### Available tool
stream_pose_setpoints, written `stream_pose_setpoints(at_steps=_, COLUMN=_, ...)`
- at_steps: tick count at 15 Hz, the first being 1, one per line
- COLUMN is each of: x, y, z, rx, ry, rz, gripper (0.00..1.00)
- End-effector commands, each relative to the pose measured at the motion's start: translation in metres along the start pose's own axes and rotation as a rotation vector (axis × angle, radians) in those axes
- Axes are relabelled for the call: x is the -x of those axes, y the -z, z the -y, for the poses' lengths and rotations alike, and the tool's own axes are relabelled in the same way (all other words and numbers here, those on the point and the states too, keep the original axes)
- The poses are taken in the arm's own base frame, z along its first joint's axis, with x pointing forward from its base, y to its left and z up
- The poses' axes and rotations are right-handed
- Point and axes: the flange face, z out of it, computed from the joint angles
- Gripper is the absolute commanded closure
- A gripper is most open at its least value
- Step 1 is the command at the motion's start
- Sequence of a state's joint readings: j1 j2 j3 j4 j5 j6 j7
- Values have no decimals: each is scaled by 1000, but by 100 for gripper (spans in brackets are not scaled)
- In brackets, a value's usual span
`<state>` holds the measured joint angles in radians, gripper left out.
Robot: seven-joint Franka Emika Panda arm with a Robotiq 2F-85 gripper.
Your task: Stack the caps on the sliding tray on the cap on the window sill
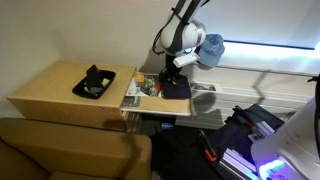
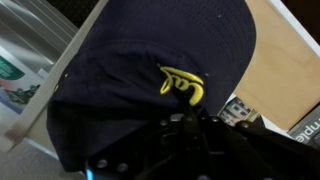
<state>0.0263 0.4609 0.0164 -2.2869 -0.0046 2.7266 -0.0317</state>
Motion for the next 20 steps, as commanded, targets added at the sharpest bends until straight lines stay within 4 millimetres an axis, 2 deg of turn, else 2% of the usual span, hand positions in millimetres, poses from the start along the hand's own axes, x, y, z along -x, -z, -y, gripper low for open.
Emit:
stream_pose_setpoints(at_steps=1, x=21, y=68, z=-26, rx=63, ry=-55, rz=5, gripper=99)
stream_pose_setpoints(at_steps=7, x=62, y=175, z=-101, rx=186, ry=-188, rz=-36, gripper=99)
stream_pose_setpoints(at_steps=9, x=72, y=210, z=-132, rx=214, ry=-229, rz=-85, gripper=99)
stream_pose_setpoints(at_steps=10, x=70, y=225, z=-152, rx=236, ry=-250, rz=-131, gripper=99)
stream_pose_setpoints(at_steps=12, x=69, y=236, z=-174, rx=175, ry=-280, rz=-197, gripper=99)
stream_pose_setpoints(at_steps=13, x=68, y=233, z=-161, rx=198, ry=-269, rz=-157, gripper=95)
stream_pose_setpoints(at_steps=14, x=70, y=238, z=-170, rx=188, ry=-281, rz=-175, gripper=95)
stream_pose_setpoints(at_steps=16, x=71, y=238, z=-175, rx=182, ry=-289, rz=-182, gripper=95)
stream_pose_setpoints(at_steps=18, x=57, y=225, z=-194, rx=271, ry=-273, rz=-234, gripper=99)
stream_pose_setpoints(at_steps=20, x=39, y=221, z=-231, rx=351, ry=-276, rz=-341, gripper=99)
